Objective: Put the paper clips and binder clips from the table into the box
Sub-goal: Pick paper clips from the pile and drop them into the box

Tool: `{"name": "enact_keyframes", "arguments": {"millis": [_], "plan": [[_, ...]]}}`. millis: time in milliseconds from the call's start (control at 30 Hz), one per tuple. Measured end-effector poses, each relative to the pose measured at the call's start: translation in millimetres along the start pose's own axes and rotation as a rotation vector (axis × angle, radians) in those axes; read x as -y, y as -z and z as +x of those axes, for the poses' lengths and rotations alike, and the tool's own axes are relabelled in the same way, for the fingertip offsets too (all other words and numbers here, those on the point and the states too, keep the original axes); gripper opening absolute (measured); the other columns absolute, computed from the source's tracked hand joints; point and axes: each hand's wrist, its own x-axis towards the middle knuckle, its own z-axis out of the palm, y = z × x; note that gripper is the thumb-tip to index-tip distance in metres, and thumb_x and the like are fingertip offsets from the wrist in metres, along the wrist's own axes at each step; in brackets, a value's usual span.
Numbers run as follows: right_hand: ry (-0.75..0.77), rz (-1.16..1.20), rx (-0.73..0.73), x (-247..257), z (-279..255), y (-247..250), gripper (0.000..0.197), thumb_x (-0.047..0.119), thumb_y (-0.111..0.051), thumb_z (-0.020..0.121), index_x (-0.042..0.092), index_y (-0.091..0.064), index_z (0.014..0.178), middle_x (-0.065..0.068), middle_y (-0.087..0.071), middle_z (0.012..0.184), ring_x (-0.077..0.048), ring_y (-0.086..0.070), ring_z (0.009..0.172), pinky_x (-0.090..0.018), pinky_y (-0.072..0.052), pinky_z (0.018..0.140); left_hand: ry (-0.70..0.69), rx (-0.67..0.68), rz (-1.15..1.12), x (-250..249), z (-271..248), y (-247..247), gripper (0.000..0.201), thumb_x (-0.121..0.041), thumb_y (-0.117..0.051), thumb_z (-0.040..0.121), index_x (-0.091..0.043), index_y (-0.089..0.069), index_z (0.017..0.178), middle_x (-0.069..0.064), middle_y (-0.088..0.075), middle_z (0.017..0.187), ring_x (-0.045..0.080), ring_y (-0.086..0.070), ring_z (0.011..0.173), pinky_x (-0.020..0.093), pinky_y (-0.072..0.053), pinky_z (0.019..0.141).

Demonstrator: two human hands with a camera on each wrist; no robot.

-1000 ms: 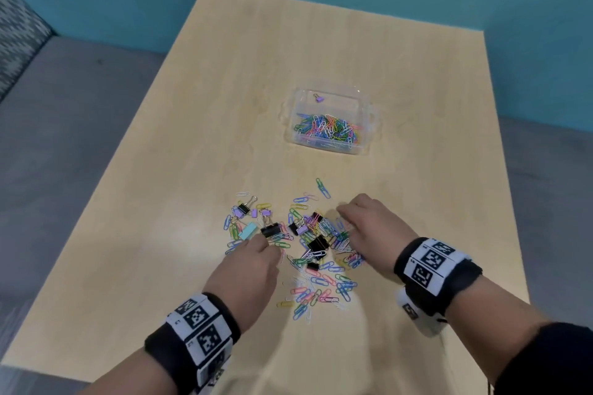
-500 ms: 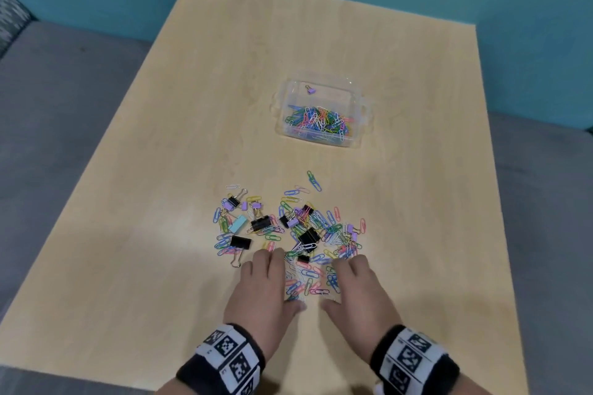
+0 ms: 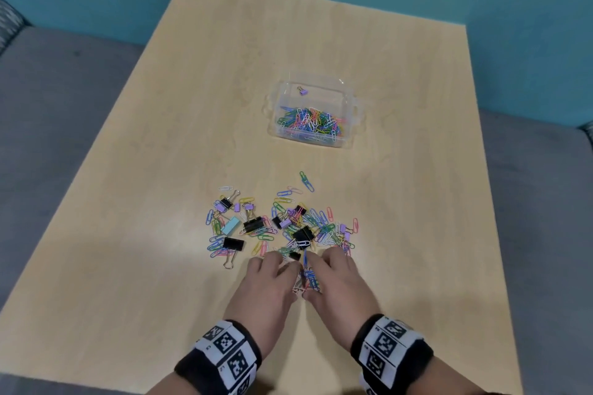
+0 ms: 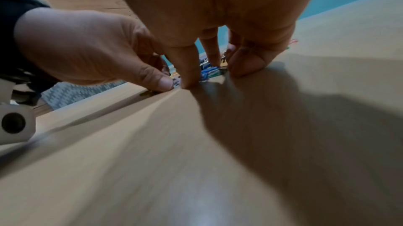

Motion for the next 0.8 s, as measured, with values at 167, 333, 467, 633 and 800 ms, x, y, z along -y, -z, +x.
{"name": "enact_keyframes", "arguments": {"millis": [167,333,467,633,800], "plan": [[0.035,-0.045,-0.012,2,14,-3,0.028,0.010,-0.059,0.080,0.025,-0.041,0.095,-0.003,-0.043,0.100,-0.026,-0.047,0.090,-0.037,-0.048,0.067,0.016,0.098,0.035,4,10,2,0.039,-0.008,-0.073,0.063,-0.027,-0.057,0.094,-0.003,-0.041,0.092,0.020,-0.039,0.076,0.033,-0.046,0.058],[0.055,-0.108,0.037,-1,16,-1,0.044,-0.004,-0.060,0.067,0.026,-0.034,0.085,-0.002,-0.042,0.091,-0.025,-0.046,0.081,-0.034,-0.041,0.056,0.036,0.161,0.051,6,14,8,0.043,0.004,-0.063,0.057,-0.024,-0.054,0.088,-0.001,-0.041,0.086,0.022,-0.040,0.073,0.036,-0.046,0.053],[0.063,-0.150,0.114,2,17,7,0.037,-0.004,-0.056,0.069,0.021,-0.041,0.093,-0.006,-0.045,0.097,-0.028,-0.049,0.082,-0.034,-0.036,0.057,0.046,0.223,0.055,0,19,17,0.044,0.008,-0.058,0.057,-0.021,-0.054,0.090,0.001,-0.044,0.089,0.025,-0.048,0.076,0.038,-0.047,0.055],[0.063,-0.268,0.208,6,19,14,0.046,0.000,-0.069,0.053,0.017,-0.044,0.088,-0.008,-0.050,0.085,-0.029,-0.054,0.060,-0.031,-0.027,0.045,0.049,0.310,0.196,-17,27,35,0.040,0.004,-0.042,0.077,-0.014,-0.044,0.113,0.008,-0.042,0.117,0.029,-0.045,0.104,0.035,-0.037,0.077],[0.089,-0.308,0.188,16,21,29,0.041,-0.007,-0.049,0.071,0.007,-0.046,0.110,-0.018,-0.046,0.113,-0.035,-0.054,0.090,-0.038,-0.032,0.060,0.005,0.281,0.246,-16,34,38,0.035,0.002,-0.056,0.064,-0.013,-0.054,0.096,0.009,-0.053,0.098,0.029,-0.057,0.082,0.034,-0.039,0.060]]}}
